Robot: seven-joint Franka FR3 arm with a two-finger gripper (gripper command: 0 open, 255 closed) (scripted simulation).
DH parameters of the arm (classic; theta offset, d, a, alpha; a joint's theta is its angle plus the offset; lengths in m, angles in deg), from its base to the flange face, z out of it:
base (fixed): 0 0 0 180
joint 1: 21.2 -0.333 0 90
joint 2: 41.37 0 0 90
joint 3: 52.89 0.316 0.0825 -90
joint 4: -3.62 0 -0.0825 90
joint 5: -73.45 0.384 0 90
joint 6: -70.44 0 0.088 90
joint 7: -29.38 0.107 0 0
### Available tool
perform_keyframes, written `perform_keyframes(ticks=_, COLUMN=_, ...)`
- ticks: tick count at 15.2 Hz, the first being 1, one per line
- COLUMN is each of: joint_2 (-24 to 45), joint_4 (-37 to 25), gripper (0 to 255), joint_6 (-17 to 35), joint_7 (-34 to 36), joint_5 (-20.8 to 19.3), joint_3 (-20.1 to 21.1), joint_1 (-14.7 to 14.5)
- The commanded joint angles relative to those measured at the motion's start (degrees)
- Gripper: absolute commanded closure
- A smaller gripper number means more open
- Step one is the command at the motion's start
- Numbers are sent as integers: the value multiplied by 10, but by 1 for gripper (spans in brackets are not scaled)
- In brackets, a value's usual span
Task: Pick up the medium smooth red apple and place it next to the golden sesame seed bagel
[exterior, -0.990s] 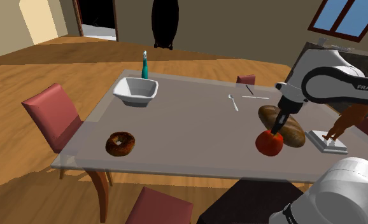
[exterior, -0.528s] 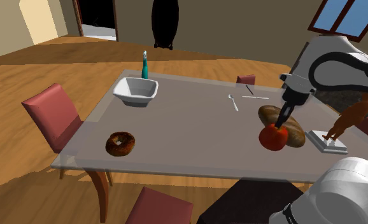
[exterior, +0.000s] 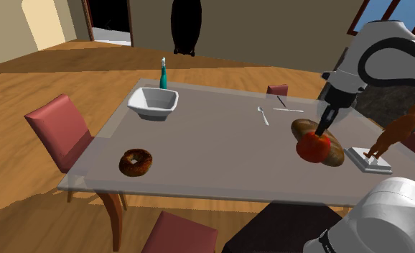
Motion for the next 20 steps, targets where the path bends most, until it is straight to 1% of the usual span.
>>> perform_keyframes(ticks=1, joint_2=3, joint_4=-18, gripper=255, joint_6=-15, joint_7=-2, joint_5=3, joint_3=2, joint_1=-1)
perform_keyframes(ticks=9, joint_2=16, joint_4=-80, gripper=255, joint_6=-64, joint_7=-5, joint_5=12, joint_3=12, joint_1=-6)
perform_keyframes(ticks=15, joint_2=51, joint_4=-87, gripper=255, joint_6=-44, joint_7=75, joint_5=73, joint_3=83, joint_1=-40)
perform_keyframes(ticks=20, joint_2=98, joint_4=-111, gripper=255, joint_6=-23, joint_7=138, joint_5=117, joint_3=139, joint_1=-66)
